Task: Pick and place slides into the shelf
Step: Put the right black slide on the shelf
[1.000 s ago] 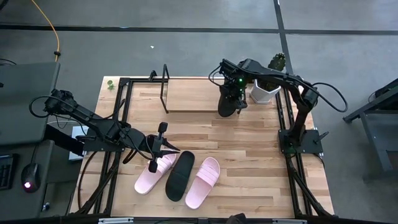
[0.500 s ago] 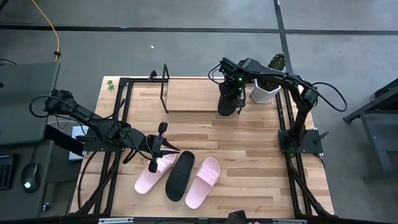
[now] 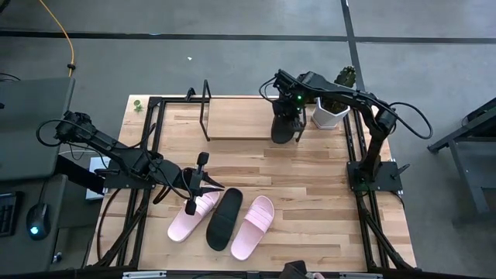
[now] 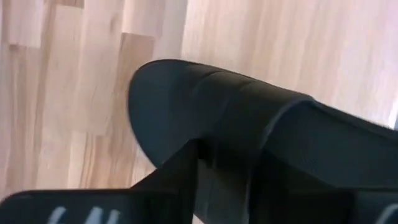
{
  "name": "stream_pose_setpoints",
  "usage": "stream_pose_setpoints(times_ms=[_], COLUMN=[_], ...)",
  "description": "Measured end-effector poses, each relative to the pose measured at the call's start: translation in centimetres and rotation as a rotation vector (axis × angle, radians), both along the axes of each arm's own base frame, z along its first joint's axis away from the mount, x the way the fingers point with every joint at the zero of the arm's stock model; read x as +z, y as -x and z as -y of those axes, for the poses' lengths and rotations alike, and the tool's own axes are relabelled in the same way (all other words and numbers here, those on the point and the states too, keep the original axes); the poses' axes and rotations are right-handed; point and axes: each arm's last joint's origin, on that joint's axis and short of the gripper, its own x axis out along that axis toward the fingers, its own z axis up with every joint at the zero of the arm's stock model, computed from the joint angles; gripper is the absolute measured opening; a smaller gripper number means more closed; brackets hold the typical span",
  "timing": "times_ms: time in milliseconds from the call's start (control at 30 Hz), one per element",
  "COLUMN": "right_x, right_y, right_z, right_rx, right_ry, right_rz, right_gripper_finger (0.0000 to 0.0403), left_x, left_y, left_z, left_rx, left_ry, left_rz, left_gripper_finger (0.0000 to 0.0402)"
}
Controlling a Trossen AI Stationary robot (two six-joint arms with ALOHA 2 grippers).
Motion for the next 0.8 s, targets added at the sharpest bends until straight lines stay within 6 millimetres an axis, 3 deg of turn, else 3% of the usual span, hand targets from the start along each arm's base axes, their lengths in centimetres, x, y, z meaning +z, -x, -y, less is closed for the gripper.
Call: stream_pose_setpoints(times_ms=[333,800], right_x=[0.0,0.04], right_y=[-0.03,-0.14], right_z=[0.28,0.43], right_rx=[-0.089,-0.114], right_ry=[0.059,0.086], right_rz=[-0.032,-0.031], right_gripper_finger=[0.0147,0.0158], left_x=[0.02,0.0], left_y=[0.0,0.0], left_z=[0.0,0.0], left_rx=[0.0,0.0], left_ry=[0.001,0.0], left_rz=[0.001,0.0], left_gripper_finger=[0.0019,0.0019])
